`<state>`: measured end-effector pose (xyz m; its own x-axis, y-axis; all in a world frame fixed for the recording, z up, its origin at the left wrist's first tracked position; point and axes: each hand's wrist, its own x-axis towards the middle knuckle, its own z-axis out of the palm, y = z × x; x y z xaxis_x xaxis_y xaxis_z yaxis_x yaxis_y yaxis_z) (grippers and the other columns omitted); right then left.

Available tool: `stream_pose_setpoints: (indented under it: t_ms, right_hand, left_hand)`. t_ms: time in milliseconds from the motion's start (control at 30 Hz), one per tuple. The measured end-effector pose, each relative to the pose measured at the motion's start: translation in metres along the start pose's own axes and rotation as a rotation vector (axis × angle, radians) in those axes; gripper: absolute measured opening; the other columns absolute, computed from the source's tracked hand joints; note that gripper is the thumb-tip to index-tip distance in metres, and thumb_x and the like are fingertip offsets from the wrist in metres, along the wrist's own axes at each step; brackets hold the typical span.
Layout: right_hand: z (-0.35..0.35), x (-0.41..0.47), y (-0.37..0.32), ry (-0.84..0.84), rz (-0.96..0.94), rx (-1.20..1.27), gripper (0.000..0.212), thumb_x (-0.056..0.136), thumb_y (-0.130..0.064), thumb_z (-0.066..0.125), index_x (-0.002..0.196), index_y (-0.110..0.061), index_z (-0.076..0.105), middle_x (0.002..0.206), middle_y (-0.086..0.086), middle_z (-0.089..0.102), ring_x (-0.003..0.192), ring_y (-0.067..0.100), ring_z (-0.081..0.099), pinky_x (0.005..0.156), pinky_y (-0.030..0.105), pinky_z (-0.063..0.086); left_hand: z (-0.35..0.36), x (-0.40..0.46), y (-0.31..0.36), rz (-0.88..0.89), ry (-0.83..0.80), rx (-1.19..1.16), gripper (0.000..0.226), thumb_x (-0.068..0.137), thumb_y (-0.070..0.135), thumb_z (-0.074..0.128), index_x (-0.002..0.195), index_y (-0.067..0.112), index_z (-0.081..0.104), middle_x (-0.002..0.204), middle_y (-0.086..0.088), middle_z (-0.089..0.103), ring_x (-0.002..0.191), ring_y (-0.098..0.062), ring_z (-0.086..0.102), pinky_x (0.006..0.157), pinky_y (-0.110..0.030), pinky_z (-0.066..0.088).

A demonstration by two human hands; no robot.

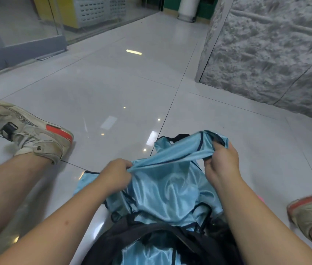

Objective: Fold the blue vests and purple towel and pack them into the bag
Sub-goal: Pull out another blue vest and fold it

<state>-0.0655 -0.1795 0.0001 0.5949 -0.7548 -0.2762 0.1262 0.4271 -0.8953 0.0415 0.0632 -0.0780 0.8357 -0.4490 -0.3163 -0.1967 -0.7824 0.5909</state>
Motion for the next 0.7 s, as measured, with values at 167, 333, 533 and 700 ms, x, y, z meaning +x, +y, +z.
stream_pose_setpoints:
  t_ms: [167, 333, 533, 700]
  right_hand:
    - [0.016, -0.008, -0.003, -0.323, 0.099, -0.101, 0.068, 0.099, 0.01, 0.056, 0.155, -0.026, 0.043, 0.139, 0.008, 0.065, 0.117, 0.027, 0.071, 0.102, 0.048, 0.057]
    - [0.005, -0.004, 0.025, -0.333, 0.141, -1.208, 0.059, 0.091, -0.005, 0.068, 0.147, -0.013, 0.051, 0.111, 0.006, 0.071, 0.094, 0.029, 0.074, 0.082, 0.042, 0.062]
    - [-0.032, -0.01, 0.068, -0.256, 0.426, -1.639, 0.023, 0.088, -0.025, 0.066, 0.097, -0.005, 0.058, 0.074, 0.01, 0.071, 0.059, 0.028, 0.068, 0.057, 0.032, 0.056]
    - [-0.029, -0.015, 0.076, -0.263, 0.405, -1.143, 0.013, 0.09, -0.005, 0.062, 0.077, -0.005, 0.061, 0.055, 0.014, 0.063, 0.043, 0.023, 0.056, 0.044, 0.025, 0.042]
  left_hand:
    - [-0.011, 0.004, 0.0, -0.187, 0.141, -0.55, 0.032, 0.096, 0.025, 0.055, 0.067, 0.011, 0.058, 0.067, -0.006, 0.058, 0.063, -0.024, 0.051, 0.062, -0.032, 0.04]
    - [-0.004, 0.01, -0.005, -0.332, 0.069, -0.942, 0.031, 0.094, 0.028, 0.062, 0.108, 0.003, 0.071, 0.106, -0.022, 0.075, 0.097, -0.042, 0.073, 0.089, -0.049, 0.058]
    - [0.021, -0.008, 0.013, -0.015, 0.416, -0.118, 0.044, 0.083, 0.043, 0.08, 0.118, 0.027, 0.058, 0.116, -0.001, 0.058, 0.117, -0.027, 0.054, 0.095, -0.04, 0.047]
    - [0.05, -0.03, 0.035, 0.359, -0.21, 0.206, 0.077, 0.056, 0.074, 0.08, 0.121, 0.036, 0.059, 0.114, 0.009, 0.053, 0.11, -0.013, 0.049, 0.095, -0.035, 0.047]
